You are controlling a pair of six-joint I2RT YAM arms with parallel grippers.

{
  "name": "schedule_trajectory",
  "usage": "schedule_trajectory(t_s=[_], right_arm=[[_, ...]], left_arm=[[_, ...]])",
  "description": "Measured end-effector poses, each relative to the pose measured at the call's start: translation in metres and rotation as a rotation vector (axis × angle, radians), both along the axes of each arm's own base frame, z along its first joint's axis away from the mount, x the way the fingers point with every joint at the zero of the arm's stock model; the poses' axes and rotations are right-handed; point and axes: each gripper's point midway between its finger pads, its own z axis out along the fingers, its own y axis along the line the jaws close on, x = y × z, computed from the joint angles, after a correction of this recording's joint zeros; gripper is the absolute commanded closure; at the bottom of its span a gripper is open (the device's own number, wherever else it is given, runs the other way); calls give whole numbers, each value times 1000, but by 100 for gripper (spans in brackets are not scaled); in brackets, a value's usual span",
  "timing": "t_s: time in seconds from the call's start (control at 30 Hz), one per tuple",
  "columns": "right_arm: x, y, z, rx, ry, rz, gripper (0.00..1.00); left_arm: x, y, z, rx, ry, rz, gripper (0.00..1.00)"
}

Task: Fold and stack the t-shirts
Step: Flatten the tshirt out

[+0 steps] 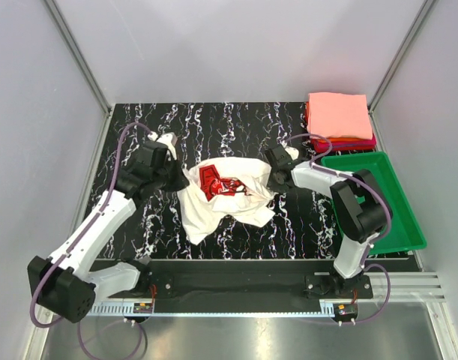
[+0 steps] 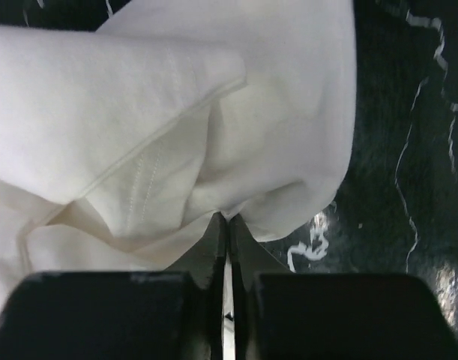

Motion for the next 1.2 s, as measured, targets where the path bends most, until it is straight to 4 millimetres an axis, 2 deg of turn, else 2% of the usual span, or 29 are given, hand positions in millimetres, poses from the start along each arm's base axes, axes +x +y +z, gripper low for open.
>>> schedule_trajectory(t_s=[0.13,0.27,0.37,0.4,0.5,0.53,0.57,0.6,0.73,0.83,0.9,0.93,1.03,1.07,1.13,1.2], right_arm=[[32,-7,11,-1,-33,-12,100],[76,-10,53,23,-139,-28,100],[96,-11,80,45,-203,-38,100],[98,-12,83,46,-211,-40,100],[98,-22,85,36,-205,-52,100],[97,-26,84,29,-195,-56,100],[95,-30,82,22,-184,-59,100],[94,-32,81,17,-178,-61,100],[93,-37,81,10,-171,-63,100],[90,-38,82,9,-169,-60,100],[89,-38,82,8,-168,-57,100],[88,-39,82,6,-167,-54,100],[88,-38,83,6,-167,-50,100],[88,-38,83,6,-167,-46,100],[87,-38,84,9,-169,-43,100],[85,-38,86,14,-171,-39,100]], left_arm=[[14,15,-33,-14,88,66,100],[41,15,-64,-5,174,91,98],[78,7,-84,-4,233,86,79],[95,3,-90,-7,244,79,76],[137,-13,-103,-30,254,47,57],[145,-17,-105,-36,249,38,49],[147,-18,-105,-37,246,27,47],[146,-18,-105,-37,248,25,46],[137,-5,-76,0,164,50,38],[111,19,-50,5,89,124,35],[94,38,-50,-19,70,186,36],[86,49,-56,-34,70,230,36],[64,72,-99,-57,152,336,38],[52,74,-122,-59,206,356,38],[30,73,-155,-57,297,374,39],[20,68,-169,-76,348,380,42]])
